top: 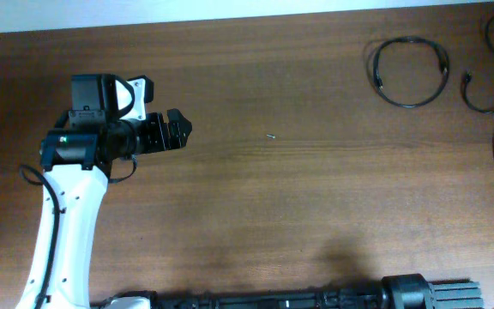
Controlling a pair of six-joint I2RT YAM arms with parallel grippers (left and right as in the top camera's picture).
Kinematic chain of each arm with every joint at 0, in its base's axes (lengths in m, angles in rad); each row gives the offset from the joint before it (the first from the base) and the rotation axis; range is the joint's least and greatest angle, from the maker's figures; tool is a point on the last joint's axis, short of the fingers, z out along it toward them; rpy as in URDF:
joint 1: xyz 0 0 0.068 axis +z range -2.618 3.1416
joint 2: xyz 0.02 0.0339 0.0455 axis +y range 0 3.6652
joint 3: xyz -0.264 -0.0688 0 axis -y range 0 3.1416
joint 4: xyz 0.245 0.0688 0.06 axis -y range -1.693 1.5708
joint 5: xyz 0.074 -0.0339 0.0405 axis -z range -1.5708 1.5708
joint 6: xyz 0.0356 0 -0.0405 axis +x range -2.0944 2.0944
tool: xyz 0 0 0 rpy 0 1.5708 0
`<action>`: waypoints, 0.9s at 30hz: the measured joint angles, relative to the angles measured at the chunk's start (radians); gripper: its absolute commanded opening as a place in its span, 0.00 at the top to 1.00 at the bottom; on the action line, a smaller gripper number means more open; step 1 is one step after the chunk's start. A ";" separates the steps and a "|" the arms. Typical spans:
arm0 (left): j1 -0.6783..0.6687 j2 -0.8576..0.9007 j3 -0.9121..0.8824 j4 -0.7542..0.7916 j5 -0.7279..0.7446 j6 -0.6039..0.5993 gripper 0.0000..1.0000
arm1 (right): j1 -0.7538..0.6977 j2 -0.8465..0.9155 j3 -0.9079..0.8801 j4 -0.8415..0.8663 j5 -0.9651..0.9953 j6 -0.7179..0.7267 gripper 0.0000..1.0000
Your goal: Untangle cables
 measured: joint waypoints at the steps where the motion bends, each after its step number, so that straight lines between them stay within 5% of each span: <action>1: 0.000 0.000 0.000 0.000 0.000 0.000 0.01 | 0.015 0.000 -0.012 0.018 0.021 0.000 0.01; 7: 0.000 0.000 0.000 0.000 0.000 0.000 0.01 | 0.027 0.000 -0.239 0.227 0.105 -0.012 0.01; 19: 0.000 0.000 0.000 0.000 0.000 0.000 0.01 | 0.027 0.008 -0.845 0.221 0.121 -0.020 0.01; 27: 0.000 0.000 0.000 0.000 0.000 0.000 0.01 | 0.027 0.008 -1.001 0.245 0.163 -0.057 0.01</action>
